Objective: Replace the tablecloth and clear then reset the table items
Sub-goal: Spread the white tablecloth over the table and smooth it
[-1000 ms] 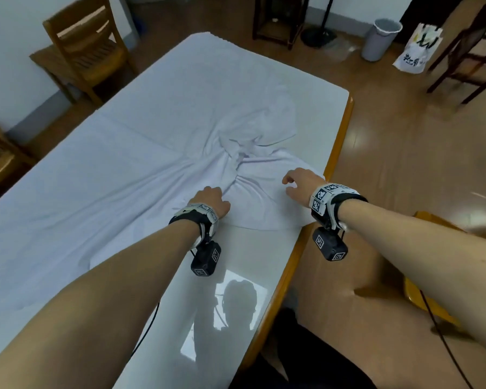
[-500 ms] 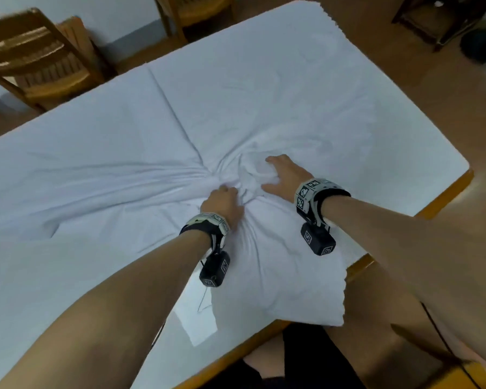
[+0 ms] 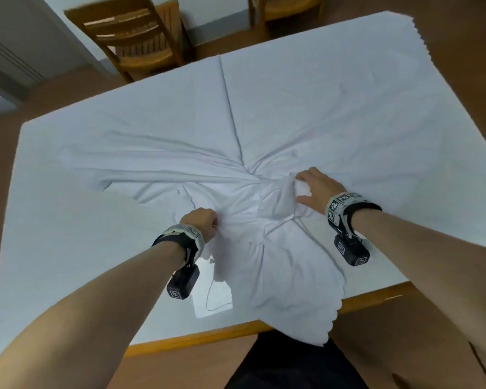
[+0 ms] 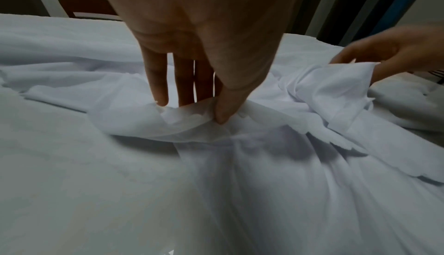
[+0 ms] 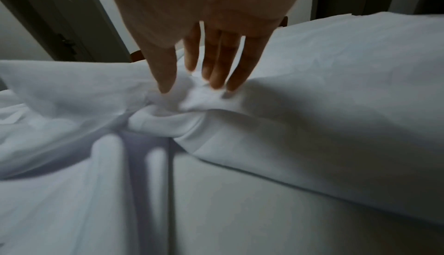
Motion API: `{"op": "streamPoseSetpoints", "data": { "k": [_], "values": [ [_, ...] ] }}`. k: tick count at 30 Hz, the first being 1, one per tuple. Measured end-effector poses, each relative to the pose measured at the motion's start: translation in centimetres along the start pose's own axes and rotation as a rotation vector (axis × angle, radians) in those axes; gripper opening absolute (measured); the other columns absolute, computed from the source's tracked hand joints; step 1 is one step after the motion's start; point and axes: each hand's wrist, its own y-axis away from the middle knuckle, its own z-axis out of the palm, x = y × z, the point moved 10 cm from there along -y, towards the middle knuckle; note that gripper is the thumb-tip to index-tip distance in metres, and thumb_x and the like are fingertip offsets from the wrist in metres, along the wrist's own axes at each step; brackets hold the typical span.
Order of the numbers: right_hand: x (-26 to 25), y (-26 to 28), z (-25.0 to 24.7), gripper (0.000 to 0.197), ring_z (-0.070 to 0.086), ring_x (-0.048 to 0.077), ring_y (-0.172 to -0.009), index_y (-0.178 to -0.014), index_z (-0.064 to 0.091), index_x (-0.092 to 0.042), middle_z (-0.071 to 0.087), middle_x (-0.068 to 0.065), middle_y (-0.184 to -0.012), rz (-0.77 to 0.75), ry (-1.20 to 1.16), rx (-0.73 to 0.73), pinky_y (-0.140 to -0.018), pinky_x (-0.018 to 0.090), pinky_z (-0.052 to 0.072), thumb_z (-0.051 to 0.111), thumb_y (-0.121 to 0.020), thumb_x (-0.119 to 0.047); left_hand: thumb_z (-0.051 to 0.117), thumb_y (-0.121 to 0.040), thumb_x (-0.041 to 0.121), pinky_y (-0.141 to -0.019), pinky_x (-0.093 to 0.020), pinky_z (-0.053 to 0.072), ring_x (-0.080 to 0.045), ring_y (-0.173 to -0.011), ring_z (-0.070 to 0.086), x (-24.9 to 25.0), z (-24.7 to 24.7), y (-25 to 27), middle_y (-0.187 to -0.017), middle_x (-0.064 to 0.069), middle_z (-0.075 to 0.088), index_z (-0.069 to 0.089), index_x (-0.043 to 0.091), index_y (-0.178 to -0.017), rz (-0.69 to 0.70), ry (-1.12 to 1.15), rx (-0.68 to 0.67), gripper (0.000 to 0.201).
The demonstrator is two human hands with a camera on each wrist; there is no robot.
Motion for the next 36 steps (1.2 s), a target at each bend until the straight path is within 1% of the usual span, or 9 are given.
{"op": "streamPoseSetpoints", "data": {
  "k": [3,5,10,14,19,27,32,34,36],
  "values": [
    [-3.4,0.5,0.9,0.089,0.049,0.011,-0.118,-0.15,0.019,-0.037,0.012,-0.014,-0.157,-0.113,-0.046,-0.003,-0.094,0.032,0.047,0.072,-0.08,-0.02,0.05,-0.087,0.015,-0.076,-0.033,0.049,-0.029,-0.094,0.061,0.0,-0.3,1.4,-0.105,-0.008,0.066,0.065,0.016,-0.103,0.023,0.048,0.054,0.022],
    [-6.7,0.8,4.0,0.094,0.044,0.012,-0.128,-0.151,0.013,-0.043,0.007,-0.018,-0.16,-0.215,0.048,-0.163,-0.102,0.032,0.043,0.067,-0.08,-0.013,0.05,-0.088,0.013,-0.073,-0.034,0.048,-0.03,-0.092,0.059,-0.5,-0.5,2.6,-0.105,-0.008,0.065,0.057,0.017,-0.113,0.029,0.103,0.124,0.027],
    [-8.9,2.6,8.3,0.031,0.059,0.023,-0.104,-0.113,0.065,-0.026,0.06,-0.001,-0.122,-0.181,0.266,-0.336,-0.088,0.035,0.048,0.057,-0.084,-0.015,0.05,-0.089,0.009,-0.077,-0.035,0.046,-0.03,-0.102,0.059,-3.6,1.3,6.5,-0.115,-0.002,0.062,0.05,0.023,-0.129,0.048,0.083,0.178,0.042],
    [-6.9,4.6,6.1,0.013,0.06,0.024,-0.087,-0.088,0.065,-0.016,0.065,0.004,-0.097,-0.095,0.33,-0.243,-0.076,0.034,0.05,0.054,-0.082,-0.014,0.051,-0.085,0.008,-0.074,-0.033,0.046,-0.03,-0.101,0.061,-9.3,4.9,9.0,-0.113,-0.004,0.065,0.064,0.022,-0.109,-0.113,-0.049,0.089,0.03],
    [0.1,9.1,3.6,0.011,0.058,0.022,-0.081,-0.086,0.064,-0.016,0.063,0.006,-0.094,0.117,0.528,-0.328,-0.069,0.028,0.044,0.056,-0.081,-0.011,0.054,-0.087,0.018,-0.091,-0.036,0.047,-0.026,-0.113,0.058,-11.6,8.7,11.1,-0.121,-0.003,0.06,0.058,0.02,-0.121,-0.291,-0.14,-0.057,0.035],
    [8.2,13.2,-0.4,0.02,0.054,0.027,-0.095,-0.104,0.061,-0.013,0.052,0.013,-0.119,0.34,0.582,-0.245,-0.087,0.034,0.048,0.046,-0.091,-0.018,0.054,-0.09,0.03,-0.097,-0.043,0.043,-0.029,-0.124,0.046,0.8,6.5,8.8,-0.132,-0.007,0.045,0.045,0.018,-0.133,-0.075,0.134,0.076,0.046],
    [3.4,11.3,0.3,0.037,0.039,0.025,-0.124,-0.114,0.067,-0.019,0.054,0.004,-0.128,-0.066,0.579,0.148,-0.104,0.036,0.029,0.053,-0.086,-0.039,0.065,-0.078,0.047,-0.091,-0.046,0.045,-0.03,-0.124,0.041,9.9,9.1,7.9,-0.132,-0.006,0.039,0.043,0.019,-0.133,-0.032,0.217,0.096,0.065],
    [2.3,11.0,3.2,0.052,0.035,0.024,-0.129,-0.127,0.057,-0.02,0.048,0.003,-0.134,-0.179,0.456,0.103,-0.107,0.036,0.025,0.061,-0.083,-0.048,0.07,-0.07,0.046,-0.085,-0.045,0.047,-0.029,-0.121,0.037,11.6,10.3,7.7,-0.127,-0.006,0.036,0.044,0.017,-0.126,-0.088,0.225,0.157,0.069],
    [2.3,11.0,7.0,0.07,0.038,0.024,-0.125,-0.137,0.043,-0.019,0.042,0.003,-0.135,-0.185,0.431,-0.074,-0.1,0.039,0.038,0.065,-0.08,-0.054,0.074,-0.069,0.045,-0.083,-0.045,0.048,-0.028,-0.12,0.034,12.0,11.2,7.4,-0.127,-0.004,0.035,0.044,0.017,-0.123,-0.135,0.241,0.209,0.067]
  ]
}}
